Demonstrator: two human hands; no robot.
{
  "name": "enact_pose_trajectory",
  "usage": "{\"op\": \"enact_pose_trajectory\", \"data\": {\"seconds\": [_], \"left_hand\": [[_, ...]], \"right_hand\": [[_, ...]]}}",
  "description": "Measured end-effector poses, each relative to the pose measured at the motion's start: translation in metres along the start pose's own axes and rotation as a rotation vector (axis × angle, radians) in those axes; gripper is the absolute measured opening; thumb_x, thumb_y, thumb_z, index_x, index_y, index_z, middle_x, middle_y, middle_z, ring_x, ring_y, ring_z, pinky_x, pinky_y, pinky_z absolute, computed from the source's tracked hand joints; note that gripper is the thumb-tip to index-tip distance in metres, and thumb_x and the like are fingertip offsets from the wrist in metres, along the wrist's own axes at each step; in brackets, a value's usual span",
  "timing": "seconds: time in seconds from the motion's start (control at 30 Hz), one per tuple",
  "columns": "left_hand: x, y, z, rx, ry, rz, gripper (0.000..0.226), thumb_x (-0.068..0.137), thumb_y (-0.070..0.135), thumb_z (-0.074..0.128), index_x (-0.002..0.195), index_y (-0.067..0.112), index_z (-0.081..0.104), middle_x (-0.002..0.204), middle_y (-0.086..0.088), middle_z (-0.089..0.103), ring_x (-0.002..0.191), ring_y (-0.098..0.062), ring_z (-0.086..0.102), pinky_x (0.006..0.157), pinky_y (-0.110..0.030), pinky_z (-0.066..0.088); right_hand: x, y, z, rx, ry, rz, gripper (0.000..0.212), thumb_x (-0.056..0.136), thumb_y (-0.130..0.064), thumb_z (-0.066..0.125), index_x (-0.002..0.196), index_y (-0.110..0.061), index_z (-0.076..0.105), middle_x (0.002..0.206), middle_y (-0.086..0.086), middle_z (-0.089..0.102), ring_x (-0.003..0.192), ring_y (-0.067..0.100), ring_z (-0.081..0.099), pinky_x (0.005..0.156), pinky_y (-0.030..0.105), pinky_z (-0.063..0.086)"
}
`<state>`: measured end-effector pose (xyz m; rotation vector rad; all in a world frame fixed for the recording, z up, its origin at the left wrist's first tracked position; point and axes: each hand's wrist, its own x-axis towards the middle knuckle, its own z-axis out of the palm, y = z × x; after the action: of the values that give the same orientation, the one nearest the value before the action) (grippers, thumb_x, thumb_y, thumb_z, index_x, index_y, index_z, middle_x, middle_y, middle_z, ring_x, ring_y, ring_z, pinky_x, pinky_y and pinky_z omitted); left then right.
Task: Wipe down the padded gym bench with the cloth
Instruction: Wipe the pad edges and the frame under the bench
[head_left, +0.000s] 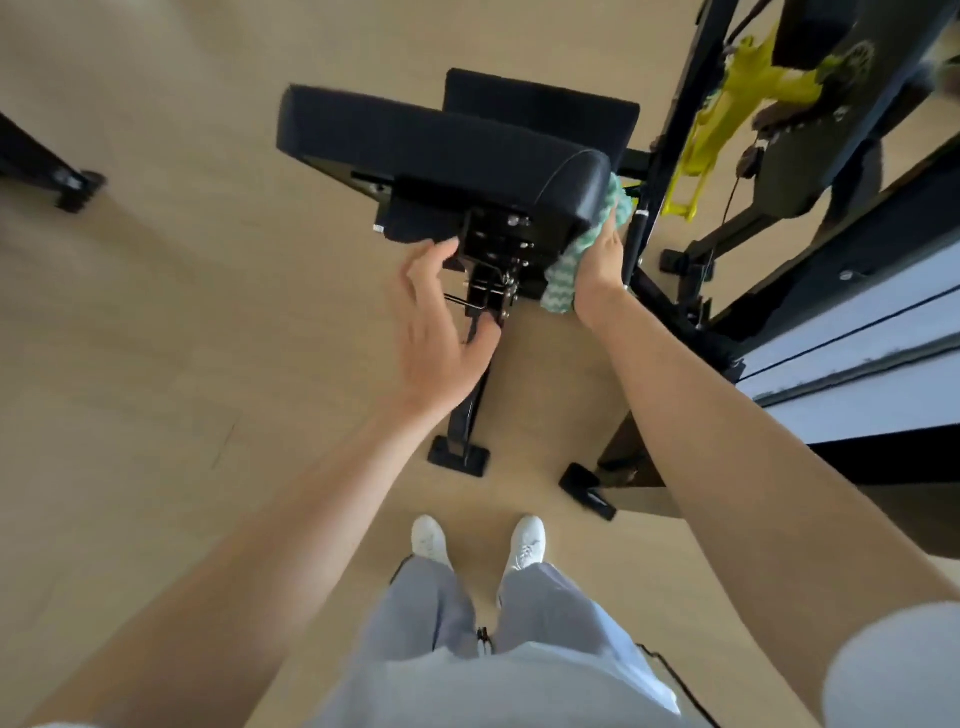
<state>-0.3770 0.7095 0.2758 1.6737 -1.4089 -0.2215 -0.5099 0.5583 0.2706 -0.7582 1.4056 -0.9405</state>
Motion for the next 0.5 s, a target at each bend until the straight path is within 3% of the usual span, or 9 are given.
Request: {"op": "enact_pose_trajectory", "data": {"seconds": [0.1,0.17,0.23,0.27,0.3,0.37,0.43,0.5], "left_hand": [[-0.003,-0.025,0.002,-0.178,0.036,-0.313,0.081,0.074,0.020,0.071,0.145,0.004,0.036,0.141,-0.006,0.036,0.133,-0.024,0.043,0.115,-0.041,0.041],[0.018,-0.038,0.006,-0.273,0.015,-0.414,0.094,0.075,0.032,0.073,0.154,0.010,0.027,0.150,-0.003,0.034,0.140,-0.017,0.038,0.119,-0.024,0.033],[0.046,-0.045,0.016,-0.389,-0.013,-0.443,0.095,0.078,0.034,0.080,0.153,0.010,0.028,0.147,0.003,0.040,0.135,-0.008,0.041,0.109,-0.003,0.031],[0.055,-0.046,0.023,-0.436,-0.004,-0.445,0.093,0.076,0.034,0.083,0.150,0.009,0.032,0.145,0.003,0.044,0.132,-0.008,0.046,0.108,-0.005,0.036],[0.061,-0.048,0.032,-0.482,0.043,-0.430,0.094,0.072,0.032,0.086,0.146,0.008,0.033,0.143,-0.001,0.049,0.129,-0.012,0.052,0.110,-0.016,0.044],[0.062,-0.055,0.049,-0.568,0.162,-0.406,0.095,0.067,0.025,0.090,0.140,0.006,0.033,0.139,-0.011,0.051,0.126,-0.021,0.058,0.102,-0.033,0.055],[0.058,-0.058,0.061,-0.612,0.232,-0.376,0.091,0.068,0.017,0.090,0.138,0.003,0.034,0.136,-0.013,0.051,0.125,-0.024,0.059,0.100,-0.026,0.055],[0.057,-0.064,0.069,-0.569,0.271,-0.342,0.090,0.071,0.021,0.090,0.139,0.002,0.034,0.136,-0.013,0.053,0.127,-0.024,0.058,0.105,-0.027,0.051]], "right_hand": [[0.009,0.008,0.005,0.077,0.017,0.057,0.049,0.112,-0.039,0.032,0.149,-0.011,0.047,0.119,0.003,0.063,0.110,0.021,0.059,0.113,0.038,0.042],[0.012,0.015,0.005,-0.057,0.050,0.060,0.044,0.112,-0.033,0.033,0.144,-0.009,0.052,0.109,0.001,0.062,0.096,0.018,0.058,0.093,0.032,0.053],[0.017,0.017,0.003,-0.262,0.071,0.068,0.039,0.112,-0.018,0.029,0.143,-0.008,0.050,0.111,0.002,0.055,0.096,0.018,0.053,0.071,0.020,0.046],[0.024,0.019,0.000,-0.347,0.082,0.085,0.039,0.110,-0.015,0.026,0.139,-0.010,0.053,0.110,0.004,0.054,0.100,0.021,0.054,0.073,0.021,0.044],[0.030,0.023,-0.004,-0.411,0.083,0.109,0.038,0.110,-0.019,0.026,0.131,-0.015,0.057,0.110,0.005,0.055,0.105,0.025,0.058,0.081,0.025,0.045],[0.042,0.032,-0.009,-0.480,0.087,0.180,0.042,0.109,-0.045,0.025,0.121,-0.021,0.057,0.118,0.004,0.058,0.114,0.030,0.062,0.096,0.039,0.050],[0.057,0.042,-0.017,-0.434,0.115,0.205,0.058,0.104,-0.063,0.026,0.131,-0.022,0.056,0.126,0.001,0.058,0.115,0.027,0.061,0.102,0.051,0.050],[0.074,0.054,-0.023,-0.388,0.145,0.238,0.060,0.101,-0.067,0.031,0.131,-0.022,0.057,0.128,0.004,0.061,0.118,0.030,0.061,0.101,0.056,0.050]]}}
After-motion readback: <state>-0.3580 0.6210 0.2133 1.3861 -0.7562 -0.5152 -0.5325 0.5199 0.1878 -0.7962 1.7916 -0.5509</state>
